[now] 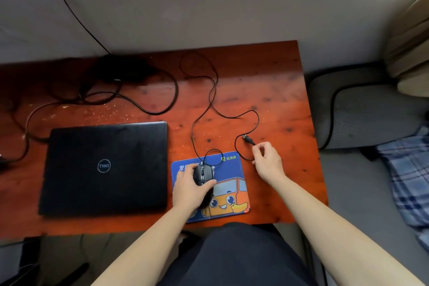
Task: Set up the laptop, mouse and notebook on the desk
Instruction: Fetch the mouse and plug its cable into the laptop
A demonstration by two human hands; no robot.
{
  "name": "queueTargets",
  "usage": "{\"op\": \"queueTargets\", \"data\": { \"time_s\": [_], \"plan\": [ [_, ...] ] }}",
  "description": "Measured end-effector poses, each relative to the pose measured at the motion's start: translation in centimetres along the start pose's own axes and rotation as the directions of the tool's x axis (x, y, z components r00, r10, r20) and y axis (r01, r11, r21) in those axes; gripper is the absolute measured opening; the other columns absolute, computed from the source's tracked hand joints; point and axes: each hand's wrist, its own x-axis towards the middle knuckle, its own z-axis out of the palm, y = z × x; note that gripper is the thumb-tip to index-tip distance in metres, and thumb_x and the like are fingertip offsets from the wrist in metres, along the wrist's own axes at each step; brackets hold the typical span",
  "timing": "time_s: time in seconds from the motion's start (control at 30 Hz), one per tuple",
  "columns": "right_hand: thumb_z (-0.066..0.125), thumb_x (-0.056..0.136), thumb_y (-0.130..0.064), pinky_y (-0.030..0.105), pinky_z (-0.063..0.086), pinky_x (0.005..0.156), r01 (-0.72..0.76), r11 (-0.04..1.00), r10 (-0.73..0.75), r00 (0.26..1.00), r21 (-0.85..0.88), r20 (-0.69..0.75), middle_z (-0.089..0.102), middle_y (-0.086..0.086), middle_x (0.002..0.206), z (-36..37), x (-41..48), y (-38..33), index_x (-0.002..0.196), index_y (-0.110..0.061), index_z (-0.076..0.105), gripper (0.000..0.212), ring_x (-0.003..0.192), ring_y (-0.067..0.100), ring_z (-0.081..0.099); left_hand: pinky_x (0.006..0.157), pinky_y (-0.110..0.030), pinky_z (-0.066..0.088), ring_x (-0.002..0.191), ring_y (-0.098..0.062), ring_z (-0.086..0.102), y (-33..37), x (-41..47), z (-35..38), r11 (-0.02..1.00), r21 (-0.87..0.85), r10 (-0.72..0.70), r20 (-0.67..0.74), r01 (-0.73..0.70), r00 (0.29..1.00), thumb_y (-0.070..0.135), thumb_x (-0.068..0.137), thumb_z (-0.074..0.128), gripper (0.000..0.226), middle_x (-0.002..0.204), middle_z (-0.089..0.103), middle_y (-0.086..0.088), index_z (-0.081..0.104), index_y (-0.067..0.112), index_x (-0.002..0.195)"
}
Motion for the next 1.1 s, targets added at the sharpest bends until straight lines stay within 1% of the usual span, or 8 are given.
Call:
{"op": "queueTargets", "data": {
  "time_s": [0.23, 0.33, 0.43, 0.63, 0.83, 0.97, 1.03, 1.1],
  "plan": [
    [0.049, 0.099, -0.042, 0.033, 0.05, 0.074, -0.102, 0.989, 0.128, 0.946, 0.104, -0.297, 0.068, -0.007, 0.084, -4.9, 1.5, -4.6, 0.107, -0.026, 0.064, 0.023, 0.082, 0.019, 0.067, 0.085, -0.027, 0.048, 0.11, -0.016, 0.058, 0.3, -0.1, -0.8, 0.992, 0.104, 0.074, 0.036, -0.077, 0.997, 0.064, 0.072, 0.076, 0.08, 0.125, 0.055, 0.003, 0.046, 0.026, 0.136],
    [0.048, 0.098, -0.038, 0.034, 0.057, 0.077, 0.085, 0.966, 0.03, 0.902, 0.245, -0.431, 0.07, -0.014, 0.075, -7.6, 2.5, -9.7, 0.104, -0.028, 0.061, 0.017, 0.068, 0.01, 0.071, 0.087, -0.03, 0.05, 0.11, -0.017, 0.059, 0.6, 0.0, -1.2, 0.984, 0.153, 0.077, 0.073, -0.088, 0.994, 0.066, 0.073, 0.074, 0.079, 0.125, 0.055, 0.002, 0.045, 0.027, 0.136],
    [0.049, 0.098, -0.041, 0.035, 0.054, 0.087, 0.342, 0.906, -0.19, 0.854, 0.248, -0.485, 0.072, -0.011, 0.093, -9.3, 3.3, -14.7, 0.103, -0.031, 0.059, 0.016, 0.084, 0.015, 0.073, 0.091, -0.035, 0.05, 0.117, -0.02, 0.057, 0.7, 0.4, -2.1, 0.966, 0.239, 0.071, 0.133, -0.101, 0.989, 0.072, 0.074, 0.067, 0.08, 0.129, 0.053, 0.0, 0.043, 0.029, 0.138],
    [0.061, 0.096, -0.028, 0.025, 0.053, 0.082, 0.584, 0.782, -0.415, 0.749, 0.217, -0.517, 0.07, -0.013, 0.083, -5.2, 2.7, -21.2, 0.104, -0.019, 0.069, 0.015, 0.074, -0.003, 0.065, 0.099, -0.042, 0.047, 0.124, -0.027, 0.051, -2.4, 1.8, -8.3, 0.962, 0.273, 0.029, -0.04, -0.017, 0.999, 0.058, 0.089, 0.058, 0.065, 0.135, 0.049, -0.007, 0.043, 0.024, 0.142],
    [0.045, 0.099, -0.007, 0.035, 0.047, 0.086, 0.531, 0.784, -0.463, 0.845, 0.321, -0.267, 0.065, -0.011, 0.085, 3.5, -0.4, -24.4, 0.127, -0.015, 0.047, 0.029, 0.09, 0.021, 0.066, 0.096, -0.043, 0.047, 0.119, -0.027, 0.055, -8.9, 2.5, -17.3, 0.964, 0.234, -0.081, -0.204, 0.129, 0.976, 0.05, 0.089, 0.062, 0.059, 0.134, 0.049, -0.006, 0.046, 0.024, 0.14],
    [0.036, 0.101, 0.0, 0.025, 0.054, 0.076, 0.32, 0.789, -0.384, 0.923, 0.524, 0.015, 0.063, 0.001, 0.087, 10.4, -3.0, -26.5, 0.158, -0.013, -0.004, 0.071, 0.074, 0.014, 0.071, 0.09, -0.041, 0.047, 0.114, -0.03, 0.058, -14.6, 4.3, -23.0, 0.956, 0.212, -0.143, -0.269, 0.203, 0.952, 0.049, 0.088, 0.063, 0.06, 0.131, 0.05, -0.008, 0.046, 0.024, 0.14],
    [0.038, 0.099, 0.003, 0.03, 0.055, 0.073, 0.084, 0.786, -0.245, 0.952, 0.612, 0.185, 0.065, 0.011, 0.098, 13.4, -3.8, -27.4, 0.146, -0.005, 0.028, 0.049, 0.074, 0.015, 0.068, 0.094, -0.041, 0.046, 0.119, -0.031, 0.056, -17.1, 5.7, -25.2, 0.955, 0.209, -0.153, -0.266, 0.212, 0.952, 0.049, 0.089, 0.063, 0.06, 0.134, 0.05, -0.01, 0.046, 0.024, 0.141],
    [0.04, 0.098, 0.005, 0.028, 0.053, 0.058, -0.037, 0.785, -0.138, 0.963, 0.618, 0.233, 0.064, 0.02, 0.113, 16.4, -5.0, -28.5, 0.106, -0.007, 0.047, 0.015, 0.079, 0.018, 0.066, 0.098, -0.042, 0.045, 0.121, -0.033, 0.055, -19.8, 7.3, -27.3, 0.961, 0.194, -0.145, -0.257, 0.197, 0.956, 0.048, 0.089, 0.064, 0.061, 0.134, 0.049, -0.012, 0.046, 0.023, 0.141]
  ]
}}
